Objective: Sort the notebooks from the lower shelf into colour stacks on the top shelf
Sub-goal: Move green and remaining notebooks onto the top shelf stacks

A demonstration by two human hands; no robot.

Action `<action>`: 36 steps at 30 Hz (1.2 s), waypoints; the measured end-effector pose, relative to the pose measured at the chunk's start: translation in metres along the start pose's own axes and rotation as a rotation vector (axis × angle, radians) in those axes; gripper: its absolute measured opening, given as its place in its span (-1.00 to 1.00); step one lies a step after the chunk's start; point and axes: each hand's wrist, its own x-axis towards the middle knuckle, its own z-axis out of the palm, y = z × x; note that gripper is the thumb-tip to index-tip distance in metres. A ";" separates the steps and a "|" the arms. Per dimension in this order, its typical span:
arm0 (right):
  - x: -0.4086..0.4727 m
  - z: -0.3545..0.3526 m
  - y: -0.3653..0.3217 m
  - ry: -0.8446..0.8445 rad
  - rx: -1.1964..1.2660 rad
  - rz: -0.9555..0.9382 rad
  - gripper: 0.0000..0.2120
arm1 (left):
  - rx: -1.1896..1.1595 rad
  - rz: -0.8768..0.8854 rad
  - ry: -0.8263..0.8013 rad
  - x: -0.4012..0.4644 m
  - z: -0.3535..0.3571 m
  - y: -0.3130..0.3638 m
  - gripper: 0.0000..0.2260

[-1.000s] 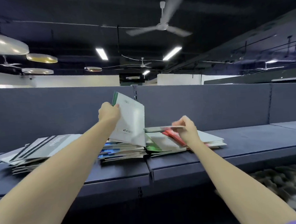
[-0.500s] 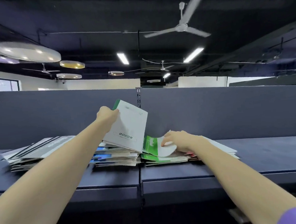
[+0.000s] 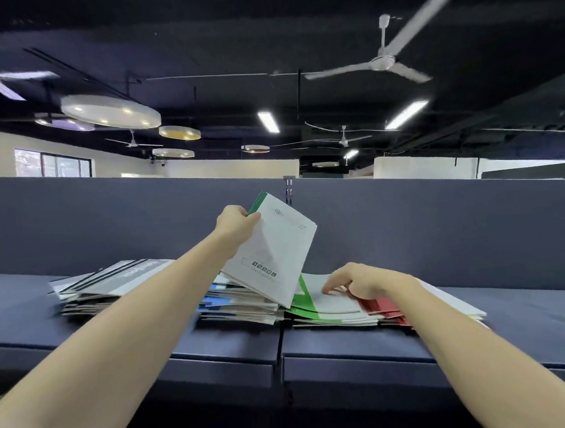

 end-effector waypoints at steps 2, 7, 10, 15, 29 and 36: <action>0.005 0.000 -0.004 0.036 0.061 0.011 -0.32 | 0.004 0.054 -0.002 -0.001 0.002 0.006 -0.73; 0.002 -0.007 -0.029 0.280 0.698 0.031 -0.76 | 0.089 0.224 0.011 -0.007 0.006 0.027 -0.75; -0.005 -0.013 -0.041 0.252 1.131 0.100 -0.74 | 0.192 0.343 0.035 -0.014 0.009 0.039 -0.77; -0.013 -0.015 -0.050 0.183 1.568 0.105 -0.49 | 0.275 0.502 0.073 -0.027 0.007 0.057 -0.80; -0.025 0.001 -0.031 0.105 2.141 -0.122 -0.49 | 0.530 1.151 -0.065 -0.044 -0.007 0.054 -0.82; -0.006 0.016 -0.031 0.412 1.652 0.089 -0.80 | 0.712 0.873 -0.287 -0.021 -0.010 -0.019 -0.72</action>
